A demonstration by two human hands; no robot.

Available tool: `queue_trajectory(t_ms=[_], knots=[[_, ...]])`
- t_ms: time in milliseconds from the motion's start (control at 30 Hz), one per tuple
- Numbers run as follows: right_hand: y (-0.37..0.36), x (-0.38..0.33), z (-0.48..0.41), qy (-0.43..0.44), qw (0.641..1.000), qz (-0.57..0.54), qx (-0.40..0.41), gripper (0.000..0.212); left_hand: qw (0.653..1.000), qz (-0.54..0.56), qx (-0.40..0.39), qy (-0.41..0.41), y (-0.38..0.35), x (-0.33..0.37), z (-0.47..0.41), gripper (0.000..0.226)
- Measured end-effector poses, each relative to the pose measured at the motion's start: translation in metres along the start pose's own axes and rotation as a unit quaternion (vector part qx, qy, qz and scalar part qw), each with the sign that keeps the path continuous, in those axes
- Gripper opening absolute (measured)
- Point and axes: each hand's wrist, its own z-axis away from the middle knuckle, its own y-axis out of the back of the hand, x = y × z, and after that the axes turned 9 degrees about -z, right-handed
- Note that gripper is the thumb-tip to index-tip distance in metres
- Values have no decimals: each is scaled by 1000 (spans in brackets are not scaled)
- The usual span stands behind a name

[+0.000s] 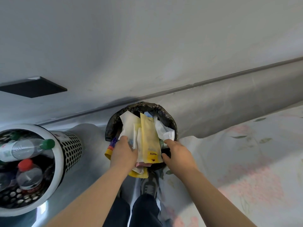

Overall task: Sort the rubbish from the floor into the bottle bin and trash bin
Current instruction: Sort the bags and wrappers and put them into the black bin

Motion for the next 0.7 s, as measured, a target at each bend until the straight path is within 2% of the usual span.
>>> queue_trajectory(t_ms=[100,200,300,467,700], knots=[[-2,1,-3,-4,1000,-1,-3,34,991,-114,34,-67,3,-1,3,46],[-2,0,-2,-6,1000,0,-5,33,962,-211,44,-166,4,-3,6,32],[2,-3,2,0,1000,5,-5,32,957,-231,6,-174,13,-2,11,23],[22,-21,21,9,999,32,-8,33,956,-225,-23,-186,43,3,36,30],[74,-88,87,34,995,87,-24,23,948,-242,-79,-190,116,14,107,15]])
